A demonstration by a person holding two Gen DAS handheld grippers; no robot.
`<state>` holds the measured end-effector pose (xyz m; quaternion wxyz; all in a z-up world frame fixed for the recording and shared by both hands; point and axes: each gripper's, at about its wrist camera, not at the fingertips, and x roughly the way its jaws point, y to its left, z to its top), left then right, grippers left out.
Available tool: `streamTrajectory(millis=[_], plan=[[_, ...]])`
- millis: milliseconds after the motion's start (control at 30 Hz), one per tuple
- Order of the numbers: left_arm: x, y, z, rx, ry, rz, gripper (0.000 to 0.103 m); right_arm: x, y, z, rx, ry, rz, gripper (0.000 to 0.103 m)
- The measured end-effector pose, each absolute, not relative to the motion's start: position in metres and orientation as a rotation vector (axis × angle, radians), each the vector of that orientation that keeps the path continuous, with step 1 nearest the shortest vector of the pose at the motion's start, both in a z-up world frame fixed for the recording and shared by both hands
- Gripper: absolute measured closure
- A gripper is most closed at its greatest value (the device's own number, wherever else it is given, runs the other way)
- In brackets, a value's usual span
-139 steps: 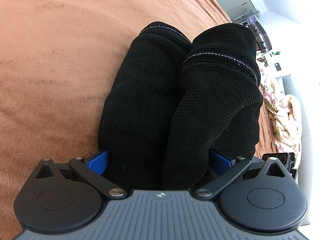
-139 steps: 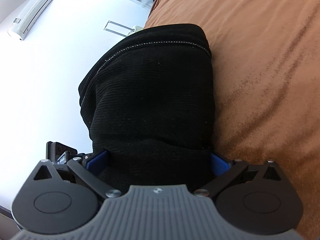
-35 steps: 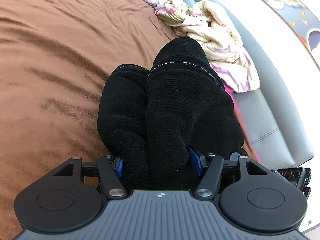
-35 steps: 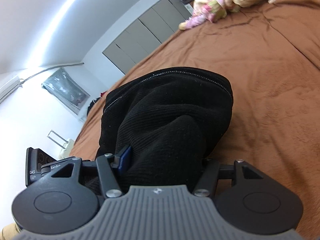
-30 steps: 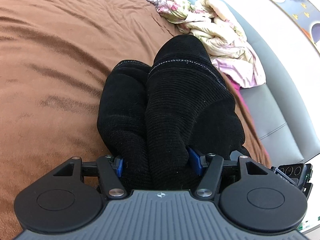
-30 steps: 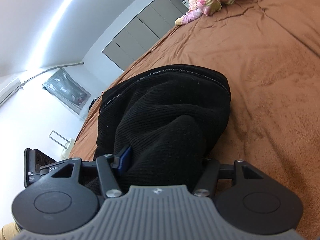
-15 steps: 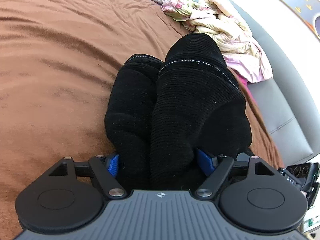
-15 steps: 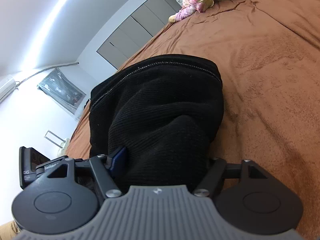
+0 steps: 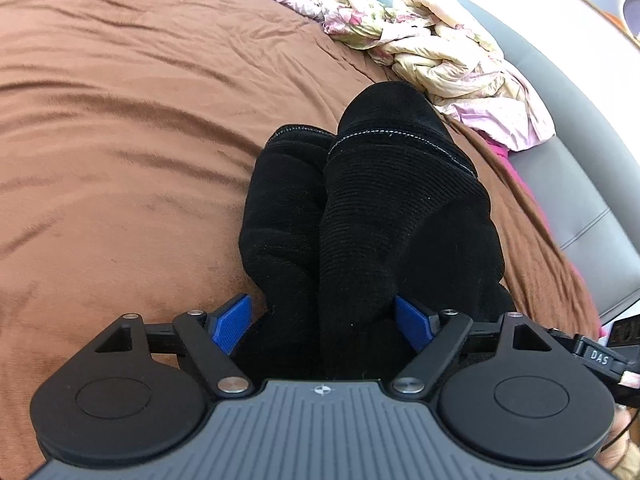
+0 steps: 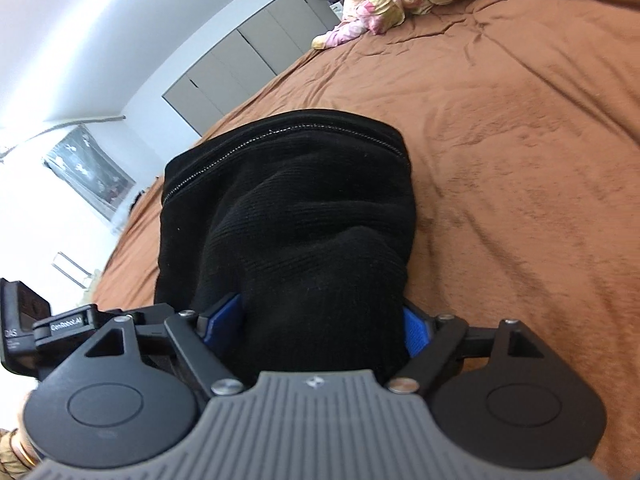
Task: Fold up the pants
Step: 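Lower the bundle onto the bedspread and open both grippers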
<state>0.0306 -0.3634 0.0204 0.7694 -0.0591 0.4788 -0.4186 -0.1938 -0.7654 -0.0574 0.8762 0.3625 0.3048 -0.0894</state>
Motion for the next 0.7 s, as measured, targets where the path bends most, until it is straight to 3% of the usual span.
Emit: streamTrajectory(millis=[700], plan=[[-0.002, -0.321, 0.040, -0.018, 1.003, -0.862, 0.008, -0.230, -0.713, -0.023, 0.596, 0.704, -0.252, 0.019]])
